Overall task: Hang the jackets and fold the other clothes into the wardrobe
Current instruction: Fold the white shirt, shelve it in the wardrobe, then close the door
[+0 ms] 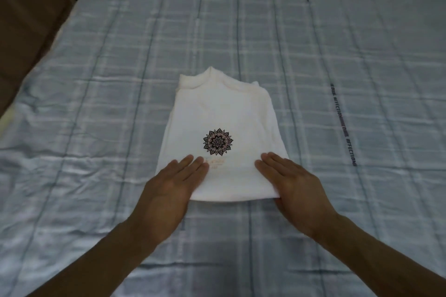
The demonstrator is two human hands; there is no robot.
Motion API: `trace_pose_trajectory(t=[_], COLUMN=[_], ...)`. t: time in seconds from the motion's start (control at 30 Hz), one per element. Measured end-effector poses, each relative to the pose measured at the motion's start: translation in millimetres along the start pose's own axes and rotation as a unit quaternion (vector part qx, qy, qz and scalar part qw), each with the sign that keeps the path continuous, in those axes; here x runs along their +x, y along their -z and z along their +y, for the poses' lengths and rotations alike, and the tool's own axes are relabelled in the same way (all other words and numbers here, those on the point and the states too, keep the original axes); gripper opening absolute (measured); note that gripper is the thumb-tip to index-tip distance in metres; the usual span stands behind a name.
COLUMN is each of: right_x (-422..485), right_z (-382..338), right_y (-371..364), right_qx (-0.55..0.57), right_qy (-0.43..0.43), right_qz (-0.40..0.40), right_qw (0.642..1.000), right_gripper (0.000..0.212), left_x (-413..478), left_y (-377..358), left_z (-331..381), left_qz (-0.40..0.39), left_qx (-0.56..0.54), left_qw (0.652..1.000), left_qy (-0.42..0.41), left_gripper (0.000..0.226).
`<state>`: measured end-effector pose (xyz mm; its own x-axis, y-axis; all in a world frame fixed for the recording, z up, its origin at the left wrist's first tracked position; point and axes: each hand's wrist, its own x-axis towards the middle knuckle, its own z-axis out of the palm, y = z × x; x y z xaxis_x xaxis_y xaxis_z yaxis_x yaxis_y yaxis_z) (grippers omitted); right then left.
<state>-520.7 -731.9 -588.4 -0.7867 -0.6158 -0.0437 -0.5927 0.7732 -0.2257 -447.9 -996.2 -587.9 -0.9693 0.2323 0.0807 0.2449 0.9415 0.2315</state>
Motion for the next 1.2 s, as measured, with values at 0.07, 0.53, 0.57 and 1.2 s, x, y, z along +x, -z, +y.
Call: trace_pose_trajectory(t=[0.07, 0.53, 0.57, 1.2], right_x=[-17, -12, 6, 48], right_z=[-10, -5, 1, -5], right_y=[2, 79, 86, -41], right_qx=[0.0, 0.062, 0.068, 0.016], right_qy=[0.003, 0.027, 0.007, -0.006], right_qz=[-0.009, -0.245, -0.221, 0.006], right_qw=[1.0, 0.967, 0.973, 1.0], right_gripper=[0.083, 0.043, 0.043, 0.069], left_x=[-16, -10, 6, 25], left_y=[5, 63, 65, -58], left_z=[7, -12, -22, -30], left_qz=[-0.005, -0.181, -0.15, -0.037], left_qx=[0.007, -0.196, -0.236, -0.02], left_qw=[1.0, 0.964, 0.96, 0.999], left_qy=[-0.005, 0.001, 0.03, -0.022], left_gripper=[0.089, 0.017, 0.01, 0.072])
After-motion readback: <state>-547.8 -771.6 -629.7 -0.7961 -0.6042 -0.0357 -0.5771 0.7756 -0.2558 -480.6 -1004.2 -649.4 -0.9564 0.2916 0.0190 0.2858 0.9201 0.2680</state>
